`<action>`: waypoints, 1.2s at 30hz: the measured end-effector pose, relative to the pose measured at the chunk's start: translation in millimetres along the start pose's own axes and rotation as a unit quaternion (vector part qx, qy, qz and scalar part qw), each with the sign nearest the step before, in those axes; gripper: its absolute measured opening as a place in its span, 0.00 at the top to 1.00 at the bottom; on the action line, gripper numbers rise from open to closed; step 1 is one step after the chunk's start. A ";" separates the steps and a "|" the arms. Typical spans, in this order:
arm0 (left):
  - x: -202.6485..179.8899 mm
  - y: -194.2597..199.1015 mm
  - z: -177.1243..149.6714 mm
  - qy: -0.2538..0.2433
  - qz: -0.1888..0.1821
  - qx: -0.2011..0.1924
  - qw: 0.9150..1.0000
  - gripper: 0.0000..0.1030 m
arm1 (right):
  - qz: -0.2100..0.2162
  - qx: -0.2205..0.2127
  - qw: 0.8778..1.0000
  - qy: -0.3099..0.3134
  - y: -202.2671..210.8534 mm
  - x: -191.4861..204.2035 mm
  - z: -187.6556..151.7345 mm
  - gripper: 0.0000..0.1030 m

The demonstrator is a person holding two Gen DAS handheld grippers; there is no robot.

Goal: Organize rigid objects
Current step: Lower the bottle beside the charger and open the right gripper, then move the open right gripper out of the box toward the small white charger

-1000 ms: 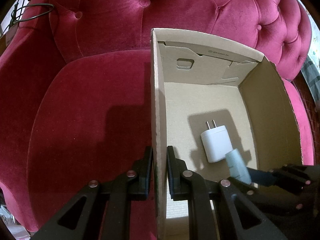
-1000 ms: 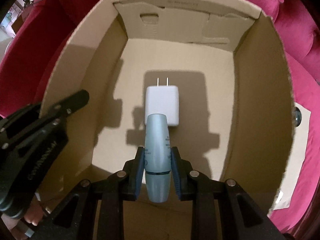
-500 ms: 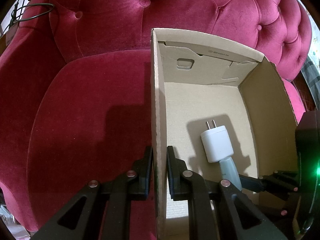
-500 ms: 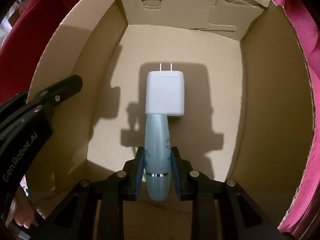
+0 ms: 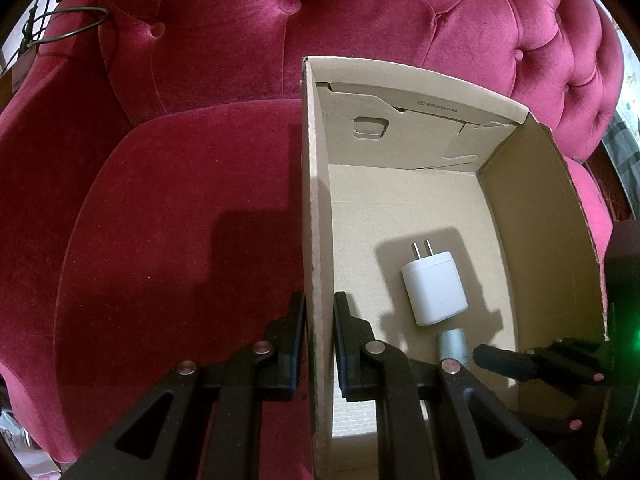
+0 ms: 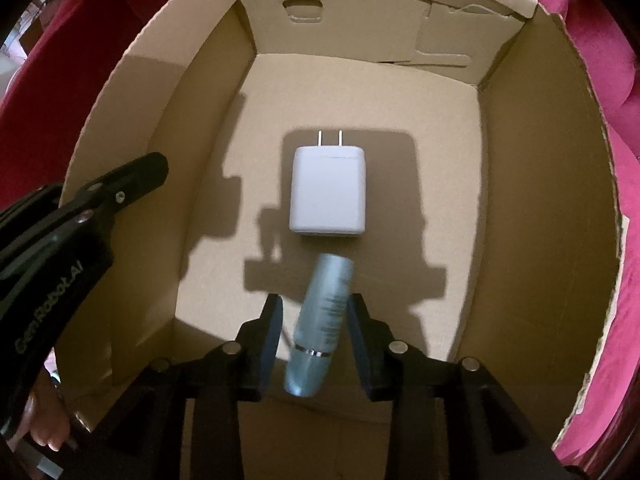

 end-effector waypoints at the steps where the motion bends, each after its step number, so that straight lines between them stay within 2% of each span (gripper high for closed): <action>1: 0.4 -0.1 0.3 0.000 0.000 0.000 1.000 0.86 | -0.002 -0.002 1.000 0.001 1.6 -0.9 -0.2 0.65; 13: 0.4 -0.3 0.1 0.000 0.000 0.000 1.000 0.86 | -0.006 -0.028 1.000 0.010 27.3 -6.5 -8.7 0.63; 28: 0.6 -0.7 -0.1 -0.002 0.001 0.000 1.000 0.86 | -0.012 -0.069 0.998 0.004 85.4 -17.6 -13.5 0.60; 36: 0.6 -0.7 0.0 -0.002 0.001 0.000 1.000 0.86 | -0.024 -0.091 0.996 -0.007 111.0 -38.6 -16.2 0.53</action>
Point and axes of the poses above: each gripper's, at about its wrist camera, not at the fingertips, and y roughly against the way its jaws point, x to its left, z to its top, the point moved 5 cm from there along -y, roughly the way its jaws point
